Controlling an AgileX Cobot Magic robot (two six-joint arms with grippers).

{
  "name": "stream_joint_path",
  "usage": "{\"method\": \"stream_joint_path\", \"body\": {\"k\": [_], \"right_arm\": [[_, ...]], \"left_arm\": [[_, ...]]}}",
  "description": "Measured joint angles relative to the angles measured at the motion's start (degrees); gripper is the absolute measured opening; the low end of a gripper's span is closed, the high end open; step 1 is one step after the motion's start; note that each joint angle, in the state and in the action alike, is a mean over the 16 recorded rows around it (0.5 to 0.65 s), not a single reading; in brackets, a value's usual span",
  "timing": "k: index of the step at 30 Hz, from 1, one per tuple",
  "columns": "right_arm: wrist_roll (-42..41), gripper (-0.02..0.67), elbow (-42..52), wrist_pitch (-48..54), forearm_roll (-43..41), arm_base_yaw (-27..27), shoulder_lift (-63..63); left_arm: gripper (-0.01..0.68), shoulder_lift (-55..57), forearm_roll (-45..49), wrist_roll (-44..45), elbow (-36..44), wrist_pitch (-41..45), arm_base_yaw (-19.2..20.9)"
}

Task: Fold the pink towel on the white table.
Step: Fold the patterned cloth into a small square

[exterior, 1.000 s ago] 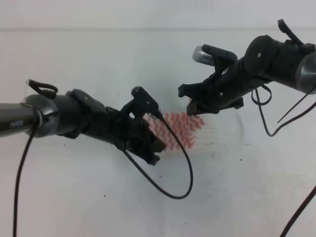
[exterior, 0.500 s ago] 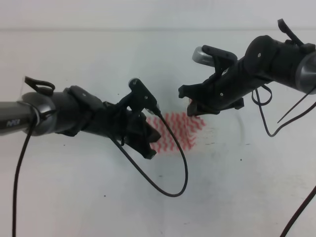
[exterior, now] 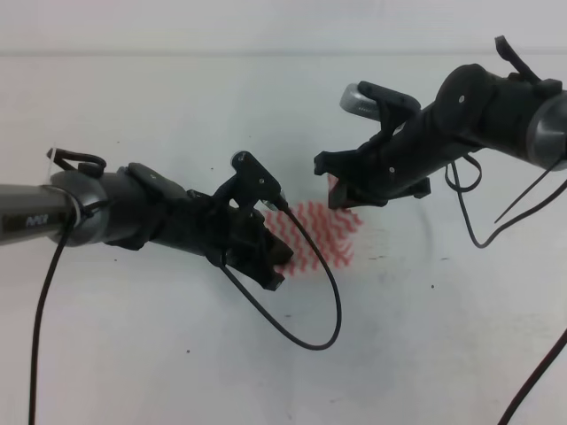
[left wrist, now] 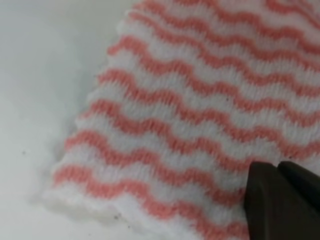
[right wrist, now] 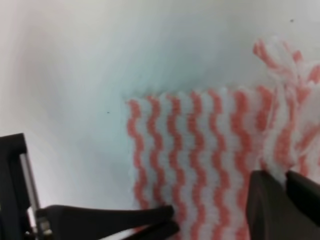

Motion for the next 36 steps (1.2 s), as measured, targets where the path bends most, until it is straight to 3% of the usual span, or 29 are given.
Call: {"method": "stream_joint_path", "body": {"k": [25,36], "right_arm": [[-1.35,-0.013,0.01,-2.25,2.27,3.2,0.56],[-1.43,-0.012,-0.01,-2.44,2.59,3.31,1.4]], "left_arm": [[-0.004,0.19,-0.78,0.66,-0.02,0.56,-0.01],[-0.004,-1.75,-0.63,6.84,-0.01,2.29,0.26]]}}
